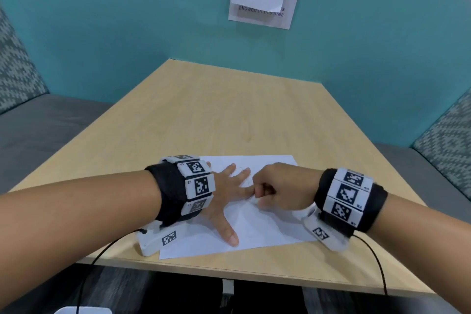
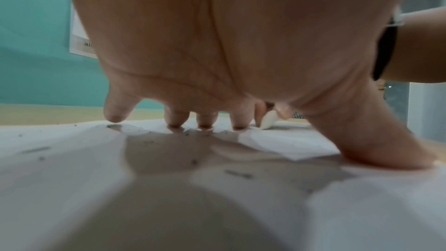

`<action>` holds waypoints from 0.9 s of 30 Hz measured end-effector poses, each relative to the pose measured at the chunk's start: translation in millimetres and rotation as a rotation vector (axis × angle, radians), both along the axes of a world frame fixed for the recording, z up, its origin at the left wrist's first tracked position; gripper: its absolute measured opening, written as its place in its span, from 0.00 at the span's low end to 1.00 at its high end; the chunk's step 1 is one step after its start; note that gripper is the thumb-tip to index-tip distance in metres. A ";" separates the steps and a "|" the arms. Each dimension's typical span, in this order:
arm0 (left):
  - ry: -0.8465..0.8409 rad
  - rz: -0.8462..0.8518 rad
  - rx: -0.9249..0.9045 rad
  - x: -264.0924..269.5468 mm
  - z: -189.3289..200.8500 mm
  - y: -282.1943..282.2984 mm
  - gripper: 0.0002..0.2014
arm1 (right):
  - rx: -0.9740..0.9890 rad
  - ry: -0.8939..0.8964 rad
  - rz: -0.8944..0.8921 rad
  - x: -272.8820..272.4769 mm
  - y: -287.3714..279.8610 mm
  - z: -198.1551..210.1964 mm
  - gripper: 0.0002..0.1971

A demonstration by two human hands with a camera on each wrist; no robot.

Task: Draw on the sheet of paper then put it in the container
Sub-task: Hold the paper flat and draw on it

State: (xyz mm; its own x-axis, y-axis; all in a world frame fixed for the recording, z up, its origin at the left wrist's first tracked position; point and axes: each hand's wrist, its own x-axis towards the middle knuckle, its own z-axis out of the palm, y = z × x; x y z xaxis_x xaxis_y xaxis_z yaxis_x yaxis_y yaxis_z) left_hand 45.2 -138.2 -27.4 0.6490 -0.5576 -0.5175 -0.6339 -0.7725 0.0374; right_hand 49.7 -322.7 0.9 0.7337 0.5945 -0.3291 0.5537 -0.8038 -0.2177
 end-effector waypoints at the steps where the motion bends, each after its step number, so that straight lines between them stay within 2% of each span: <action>1: 0.000 0.005 0.003 -0.5 0.2 -0.4 0.58 | -0.003 -0.014 -0.007 1.1 -1.0 -0.4 0.04; 5: 0.011 -0.003 -0.045 -0.8 1.2 1.2 0.52 | 0.010 0.106 0.142 -24.7 11.5 -8.3 0.04; 9: 0.008 0.004 -0.011 1.8 -1.8 1.3 0.59 | -0.013 -0.018 -0.009 2.2 -2.9 0.4 0.05; 14: 0.007 -0.004 -0.042 2.5 -3.5 2.5 0.53 | 0.028 0.086 0.139 -21.9 9.4 -7.7 0.04; 18: 0.014 0.005 -0.033 2.2 -4.0 2.8 0.57 | -0.002 -0.013 -0.015 -2.6 2.2 0.9 0.07; 22: 0.000 -0.007 -0.035 1.8 -2.8 2.4 0.55 | 0.040 0.109 0.140 -28.4 11.8 -6.3 0.05; 27: -0.008 0.002 -0.004 1.1 -1.1 0.8 0.59 | 0.031 0.088 0.064 -24.1 0.3 -0.2 0.06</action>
